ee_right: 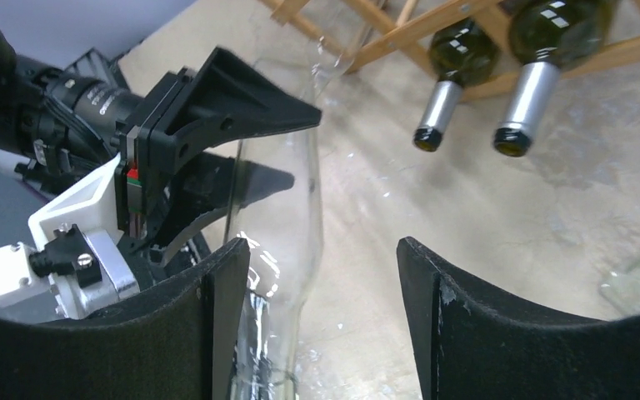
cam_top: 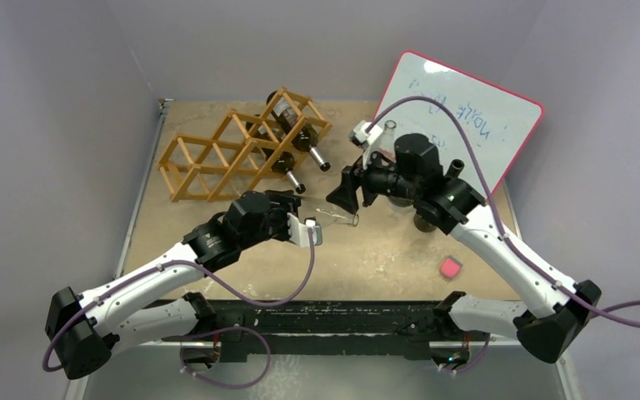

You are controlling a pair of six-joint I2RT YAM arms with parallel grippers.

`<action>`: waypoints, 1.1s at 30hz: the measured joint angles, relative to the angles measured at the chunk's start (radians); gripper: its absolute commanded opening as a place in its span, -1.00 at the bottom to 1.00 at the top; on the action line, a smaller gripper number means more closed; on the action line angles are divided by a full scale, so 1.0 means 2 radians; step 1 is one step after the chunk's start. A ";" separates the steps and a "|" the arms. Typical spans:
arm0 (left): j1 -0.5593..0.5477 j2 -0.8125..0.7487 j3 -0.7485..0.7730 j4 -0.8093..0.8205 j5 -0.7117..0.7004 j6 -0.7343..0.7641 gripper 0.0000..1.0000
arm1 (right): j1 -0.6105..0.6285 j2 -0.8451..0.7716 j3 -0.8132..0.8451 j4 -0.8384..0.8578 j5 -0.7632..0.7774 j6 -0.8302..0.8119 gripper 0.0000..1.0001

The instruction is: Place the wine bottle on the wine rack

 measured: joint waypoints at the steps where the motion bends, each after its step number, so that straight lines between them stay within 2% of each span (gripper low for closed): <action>1: -0.001 0.000 0.000 0.000 -0.002 0.006 -1.00 | 0.006 0.006 0.000 0.000 0.000 -0.001 0.39; 7: -0.004 0.000 0.000 0.001 -0.011 0.031 -1.00 | 0.048 0.030 -0.017 0.008 -0.006 -0.002 0.43; 13: -0.007 -0.005 -0.001 0.007 -0.018 0.044 -1.00 | 0.057 0.057 -0.026 0.024 -0.018 -0.002 0.43; 16: -0.007 -0.010 -0.005 0.008 -0.021 0.046 -1.00 | 0.058 0.070 -0.035 0.032 -0.022 -0.001 0.38; 20: -0.007 -0.014 -0.009 0.009 -0.023 0.053 -1.00 | 0.059 0.076 -0.043 0.043 -0.027 0.001 0.05; 24: -0.008 -0.017 -0.012 0.014 -0.026 0.056 -1.00 | 0.059 0.077 -0.045 0.050 -0.033 0.006 -0.39; 26: -0.008 -0.018 -0.012 0.014 -0.028 0.056 -1.00 | 0.059 0.079 -0.045 0.053 -0.036 0.006 -0.49; 28: -0.008 -0.019 -0.013 0.014 -0.030 0.056 -0.99 | 0.059 0.081 -0.045 0.055 -0.037 0.006 -0.46; 31: -0.008 -0.021 -0.016 0.015 -0.033 0.056 -0.99 | 0.059 0.083 -0.045 0.057 -0.039 0.006 0.00; 33: -0.008 -0.024 -0.019 0.016 -0.035 0.056 -0.98 | 0.059 0.085 -0.045 0.057 -0.043 0.006 0.10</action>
